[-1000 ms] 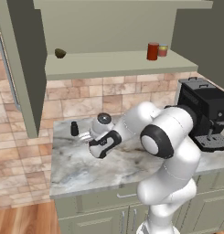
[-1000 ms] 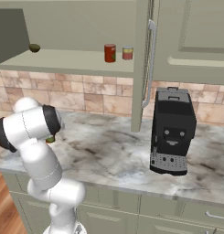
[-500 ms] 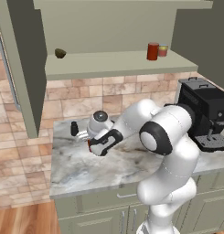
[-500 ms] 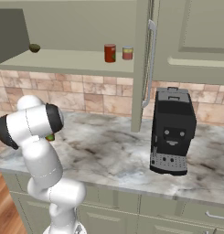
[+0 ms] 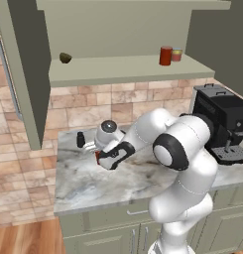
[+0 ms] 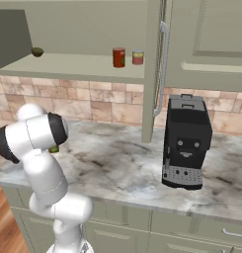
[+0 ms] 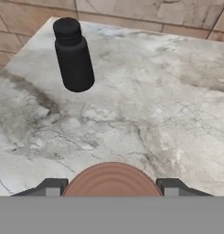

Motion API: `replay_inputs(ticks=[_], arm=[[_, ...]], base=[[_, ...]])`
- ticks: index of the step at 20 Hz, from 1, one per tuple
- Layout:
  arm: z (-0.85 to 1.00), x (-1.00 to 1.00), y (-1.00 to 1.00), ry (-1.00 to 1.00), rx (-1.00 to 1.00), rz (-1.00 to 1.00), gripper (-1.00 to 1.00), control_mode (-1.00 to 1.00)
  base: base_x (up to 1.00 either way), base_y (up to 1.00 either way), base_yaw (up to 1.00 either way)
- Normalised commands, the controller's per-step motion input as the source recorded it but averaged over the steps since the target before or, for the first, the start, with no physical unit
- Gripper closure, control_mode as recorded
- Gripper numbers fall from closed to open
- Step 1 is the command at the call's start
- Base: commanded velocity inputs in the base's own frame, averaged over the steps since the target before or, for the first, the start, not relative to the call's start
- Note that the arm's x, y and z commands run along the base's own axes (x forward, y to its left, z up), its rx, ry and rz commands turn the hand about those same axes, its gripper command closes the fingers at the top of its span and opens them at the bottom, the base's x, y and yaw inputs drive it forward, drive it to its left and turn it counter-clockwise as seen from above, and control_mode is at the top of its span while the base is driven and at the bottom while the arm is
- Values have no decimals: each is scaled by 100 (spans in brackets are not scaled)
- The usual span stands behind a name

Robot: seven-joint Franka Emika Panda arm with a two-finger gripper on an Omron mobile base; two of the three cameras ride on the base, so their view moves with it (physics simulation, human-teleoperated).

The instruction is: Pick the cans from the counter and place them in their designated side in the cabinet.

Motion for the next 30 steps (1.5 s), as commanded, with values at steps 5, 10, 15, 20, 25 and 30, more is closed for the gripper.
replay_inputs(ticks=[5,10,15,20,25,30], arm=[[7,-20,-21,-6,0,0,100,-100],[19,-13,-25,-7,0,0,100,-100],[34,-1,-24,-6,1,0,100,-100],[44,-9,-21,-5,2,0,100,-100],[47,-20,-23,-8,2,0,100,-100],[47,-21,-22,-9,1,0,100,-100]], base=[[0,0,0],[0,0,0],[0,0,0],[0,0,0],[0,0,0],[0,0,0]])
